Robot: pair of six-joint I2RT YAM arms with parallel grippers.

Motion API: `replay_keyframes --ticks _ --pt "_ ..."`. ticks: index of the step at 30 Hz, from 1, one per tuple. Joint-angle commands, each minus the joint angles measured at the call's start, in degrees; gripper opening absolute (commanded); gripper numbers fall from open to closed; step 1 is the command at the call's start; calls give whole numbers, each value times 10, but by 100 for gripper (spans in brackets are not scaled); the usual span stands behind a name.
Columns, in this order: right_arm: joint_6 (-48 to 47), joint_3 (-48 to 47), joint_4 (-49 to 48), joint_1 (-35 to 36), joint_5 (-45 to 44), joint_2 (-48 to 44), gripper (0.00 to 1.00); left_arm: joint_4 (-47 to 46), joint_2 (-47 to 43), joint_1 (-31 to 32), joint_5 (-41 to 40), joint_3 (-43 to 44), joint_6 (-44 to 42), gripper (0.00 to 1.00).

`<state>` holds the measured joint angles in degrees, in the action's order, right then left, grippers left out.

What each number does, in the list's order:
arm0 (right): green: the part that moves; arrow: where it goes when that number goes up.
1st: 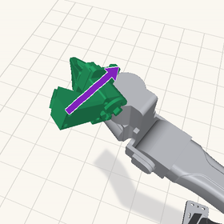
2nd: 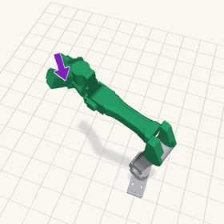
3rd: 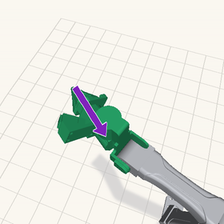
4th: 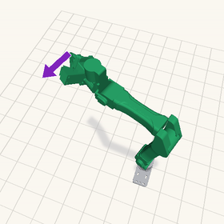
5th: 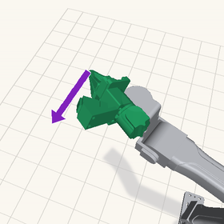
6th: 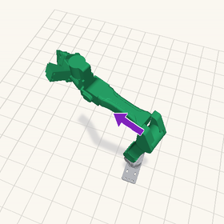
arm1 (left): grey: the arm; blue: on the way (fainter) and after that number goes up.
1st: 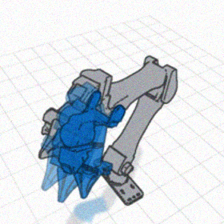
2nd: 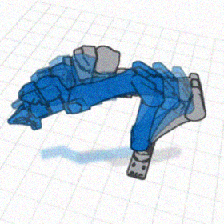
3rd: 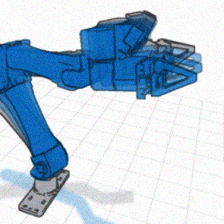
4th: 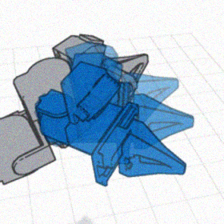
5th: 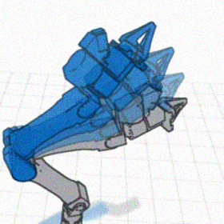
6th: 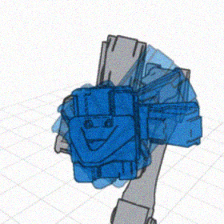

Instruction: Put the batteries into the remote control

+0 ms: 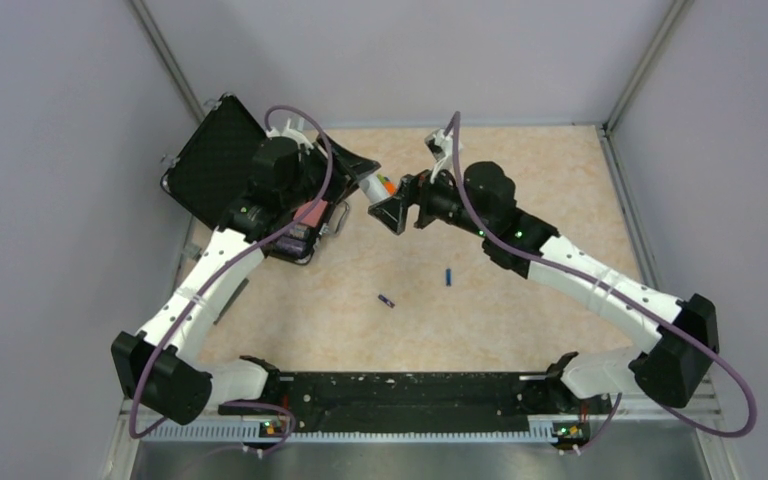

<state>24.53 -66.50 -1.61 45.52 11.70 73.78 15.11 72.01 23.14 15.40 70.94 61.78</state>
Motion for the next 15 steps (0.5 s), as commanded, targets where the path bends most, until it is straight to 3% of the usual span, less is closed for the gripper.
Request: replay_keyframes --ticks 1,3,11,15 --pt "-41 -30 13 13 -40 30 88 -12 -16 2 -25 6 19 0" --pt "-52 -36 15 24 -42 42 85 -10 -16 2 -26 7 21 0" --pt "-48 -24 -20 31 -67 42 47 9 -5 2 -18 14 30 0" --pt "-45 -16 -36 30 -73 37 36 12 -8 2 -23 12 27 0"
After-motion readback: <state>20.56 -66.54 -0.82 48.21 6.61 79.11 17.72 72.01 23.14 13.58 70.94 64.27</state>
